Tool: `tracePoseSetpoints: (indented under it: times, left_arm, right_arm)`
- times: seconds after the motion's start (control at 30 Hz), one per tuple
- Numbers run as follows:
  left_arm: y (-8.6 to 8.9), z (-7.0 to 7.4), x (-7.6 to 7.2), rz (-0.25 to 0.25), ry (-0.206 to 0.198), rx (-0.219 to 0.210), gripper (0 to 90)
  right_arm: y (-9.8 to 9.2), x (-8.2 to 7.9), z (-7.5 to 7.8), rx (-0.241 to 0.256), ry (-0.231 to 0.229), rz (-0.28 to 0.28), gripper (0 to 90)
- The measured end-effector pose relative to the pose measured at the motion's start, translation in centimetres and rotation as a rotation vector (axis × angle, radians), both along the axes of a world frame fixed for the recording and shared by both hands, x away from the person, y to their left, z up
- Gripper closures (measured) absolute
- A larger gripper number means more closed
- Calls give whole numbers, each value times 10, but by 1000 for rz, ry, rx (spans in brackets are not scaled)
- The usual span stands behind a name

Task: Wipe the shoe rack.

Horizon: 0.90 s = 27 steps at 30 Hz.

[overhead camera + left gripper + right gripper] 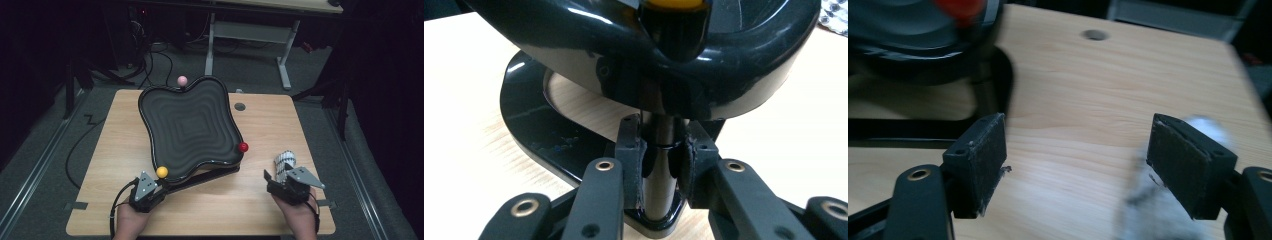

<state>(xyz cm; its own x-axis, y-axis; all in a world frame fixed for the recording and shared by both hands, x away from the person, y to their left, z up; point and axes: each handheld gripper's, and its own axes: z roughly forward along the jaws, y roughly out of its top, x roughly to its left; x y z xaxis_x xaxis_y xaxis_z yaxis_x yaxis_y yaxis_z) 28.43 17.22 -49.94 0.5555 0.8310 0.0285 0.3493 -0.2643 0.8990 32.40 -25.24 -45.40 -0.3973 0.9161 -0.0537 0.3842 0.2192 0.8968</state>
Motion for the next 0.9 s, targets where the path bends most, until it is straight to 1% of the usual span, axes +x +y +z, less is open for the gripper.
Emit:
tracePoseSetpoints:
  times: [0.03,0.07,0.1,0.13,0.2,0.23,0.3,0.33,0.4,0.47,0.53,0.57,0.6,0.63,0.67,0.7,0.73,0.77,0.8,0.83,0.9]
  left_arm:
    - [1,0,-2,3,0,1,741]
    - [2,0,-3,6,-1,1,740]
    - [4,0,-7,10,0,6,740]
    - [5,0,-9,13,-1,9,740]
    - [8,1,-13,17,0,13,738]
    - [9,1,-15,20,0,15,738]
    - [12,1,-20,27,1,17,738]
    - [13,1,-21,29,2,18,737]
    - [15,1,-25,37,0,18,736]
    - [17,0,-27,47,0,18,735]
    - [18,0,-27,56,10,3,737]
    - [16,1,-26,59,12,8,739]
    - [16,1,-26,59,12,8,739]
    - [16,1,-24,70,11,15,739]
    - [15,1,-18,70,19,-9,741]
    - [13,0,-14,73,18,-12,741]
    - [13,0,-14,73,18,-12,741]
    - [9,1,-8,80,16,0,741]
    - [2,1,3,81,20,-4,740]
    - [-3,1,8,78,19,3,741]
    - [-15,3,22,63,19,31,737]
  right_arm:
    - [10,2,-4,11,11,37,248]
    - [18,3,-8,21,15,56,266]
    - [29,6,-14,67,22,91,295]
    - [34,8,-17,77,34,110,302]
    - [47,11,-21,72,56,143,345]
    - [54,13,-23,57,58,152,368]
    - [67,16,-27,11,58,163,418]
    - [74,19,-30,-5,66,169,439]
    - [83,22,-34,-17,67,175,485]
    - [90,26,-36,-13,67,197,548]
    - [96,28,-38,-8,70,209,599]
    - [98,29,-39,-13,64,213,655]
    - [98,29,-39,-13,64,213,655]
    - [99,29,-40,-17,60,211,719]
    - [94,31,-39,-4,69,212,748]
    - [92,31,-40,-2,68,211,749]
    - [92,31,-40,-2,68,211,749]
    - [90,30,-40,-8,61,204,749]
    - [83,28,-40,-8,59,186,749]
    - [78,28,-40,-8,60,173,750]
    - [68,26,-40,-5,60,138,749]
